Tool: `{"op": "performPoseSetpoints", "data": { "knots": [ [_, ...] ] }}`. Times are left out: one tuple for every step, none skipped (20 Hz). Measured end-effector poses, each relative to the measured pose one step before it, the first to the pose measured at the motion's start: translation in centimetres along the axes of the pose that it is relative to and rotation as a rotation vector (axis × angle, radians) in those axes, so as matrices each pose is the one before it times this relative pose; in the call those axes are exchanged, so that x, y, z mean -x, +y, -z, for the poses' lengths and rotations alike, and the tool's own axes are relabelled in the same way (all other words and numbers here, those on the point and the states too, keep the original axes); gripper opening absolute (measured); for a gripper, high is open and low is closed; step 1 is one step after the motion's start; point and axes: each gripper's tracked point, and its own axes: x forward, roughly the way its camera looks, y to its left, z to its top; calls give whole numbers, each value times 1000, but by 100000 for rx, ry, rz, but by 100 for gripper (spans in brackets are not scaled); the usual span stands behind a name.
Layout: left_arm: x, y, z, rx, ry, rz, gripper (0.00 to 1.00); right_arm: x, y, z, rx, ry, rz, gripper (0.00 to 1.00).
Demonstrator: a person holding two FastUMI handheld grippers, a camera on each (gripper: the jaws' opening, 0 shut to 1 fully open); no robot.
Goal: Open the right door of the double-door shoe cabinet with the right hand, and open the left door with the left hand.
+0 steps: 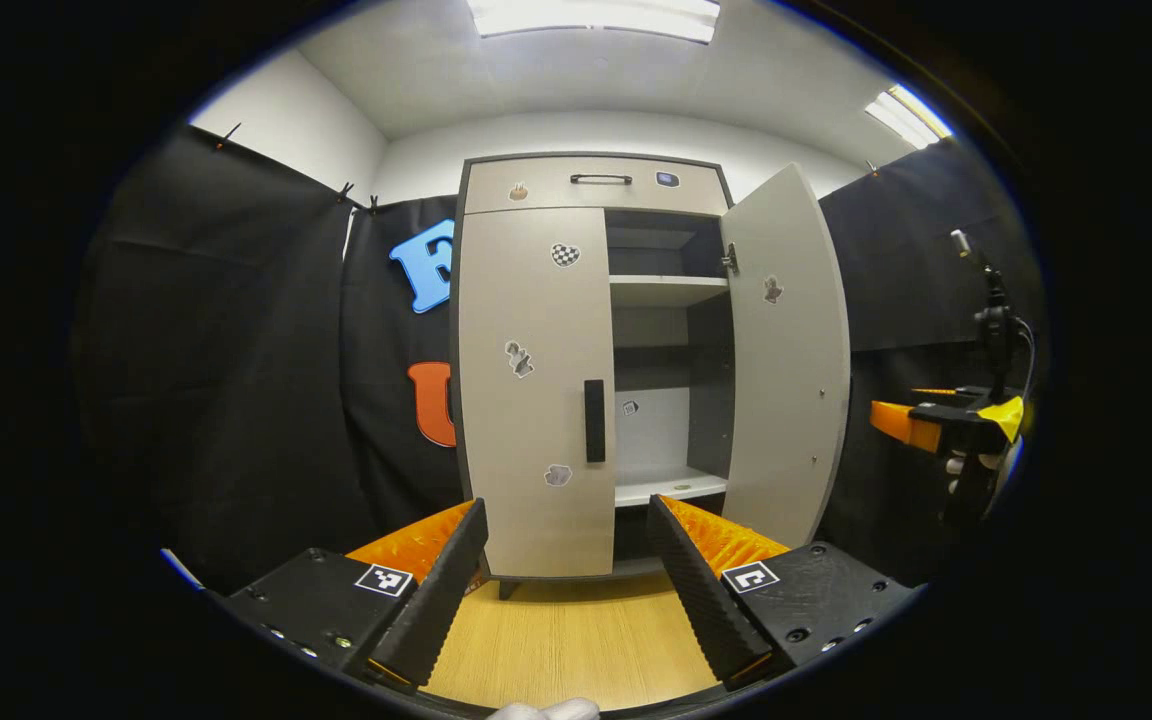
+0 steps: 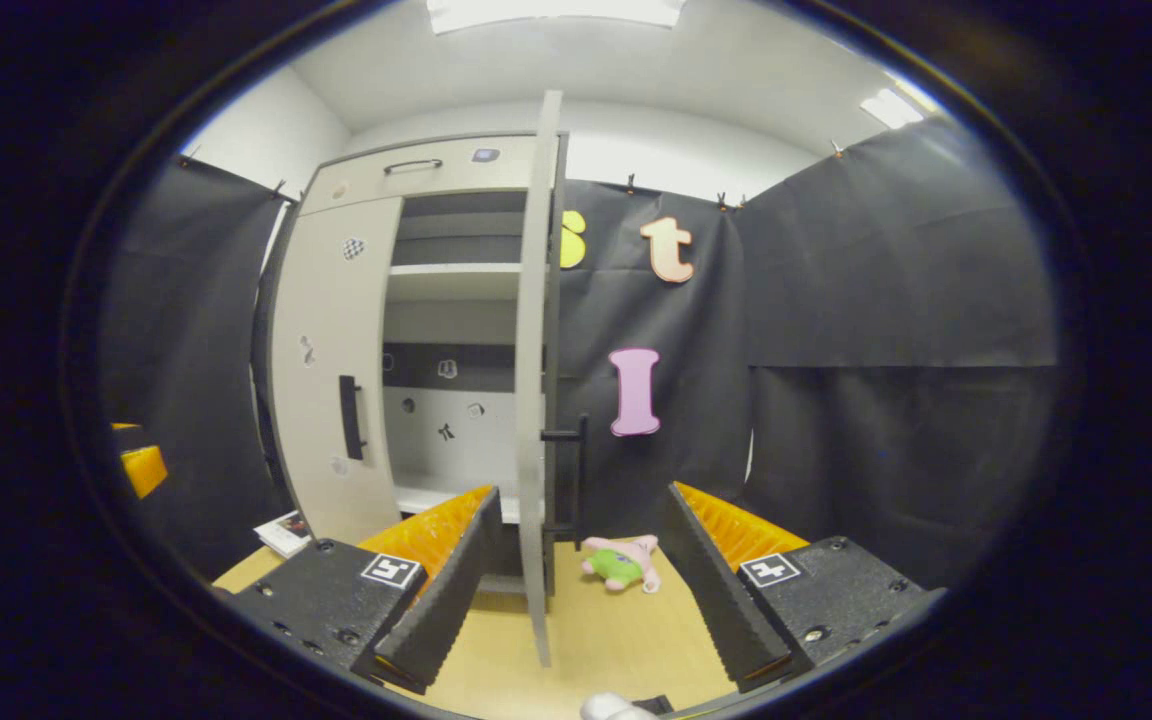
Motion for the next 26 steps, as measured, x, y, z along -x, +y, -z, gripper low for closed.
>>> {"op": "performPoseSetpoints", "data": {
  "knots": [
    [-256, 310, 127, -121, 122, -114, 96, 776, 854, 125, -697, -320, -1478, 100],
    [-313, 263, 141, -85, 61, -95, 96, 452, 994, 136, -363, -204, -1605, 99],
    [-234, 354, 86, -99, -62, -283, 96, 580, 763, 290, -713, 204, -1172, 99],
    [-261, 292, 180, -273, 172, -157, 96, 283, 854, 381, -542, 682, -1447, 100],
    [-379, 253, 222, -14, 129, -343, 96, 357, 568, 300, -212, 403, -672, 99],
    [-321, 87, 77, 30, 21, 43, 96, 121, 416, 275, -265, 734, -650, 100],
    [-420, 160, 89, 94, -153, -66, 96, 301, 303, 253, 88, 530, -740, 100],
    [-354, 147, -15, 91, 219, -79, 96, 6, 17, 177, 93, 669, 577, 100],
    [-407, 84, 8, 144, -145, 165, 96, 226, -121, -12, -472, 253, 157, 100],
    [-685, 60, -140, -44, -455, 125, 96, 53, 6, -89, -587, 165, 494, 99],
    [-652, 143, -86, -302, -500, -135, 96, -74, -125, 59, -304, 353, 489, 99],
    [-905, 17, -80, -174, -380, 74, 96, -46, 25, -165, 5, -11, 269, 99],
    [-1223, -113, -25, 132, -222, 386, 96, 68, -278, -135, 38, 279, 644, 99],
    [-1178, -152, -82, 142, -44, 434, 96, 29, -71, -142, 43, 120, 359, 100],
    [-1186, -189, -57, 468, -213, 454, 96, 101, -227, -98, 210, 147, 536, 99],
    [-1317, -404, -113, 383, -298, 864, 96, 67, -142, -162, 219, 48, 525, 99],
    [-1439, -231, -126, 85, -741, 316, 96, 146, -241, -106, 160, 70, 491, 99],
    [-1386, -359, 132, 290, 780, 823, 96, 56, -140, -26, 98, 271, 460, 100],
    [-1439, -496, -4, 469, -337, 742, 96, -74, -134, -151, 82, -69, 650, 100],
    [-1389, -618, 134, 378, -73, 965, 96, -35, -170, -84, -85, 183, 551, 99],
    [-1482, -333, 102, -57, 488, 538, 96, 1, -153, -68, -214, 41, 333, 99],
    [-1473, -420, 123, -468, -197, 568, 96, -160, -188, -64, 8, 259, 820, 99],
    [-1386, -267, 229, -106, 847, 83, 96, -109, -481, 68, 410, 319, 768, 99],
    [-1509, -445, -35, -180, -838, 558, 96, -149, -295, -16, 407, 67, 995, 99],
    [-1428, -384, 289, 14, 496, 139, 96, -55, -408, -14, 369, 149, 1009, 99],
    [-1439, -183, 322, -309, 624, 177, 96, -218, -243, -31, 424, 222, 903, 99]
  ]
}}
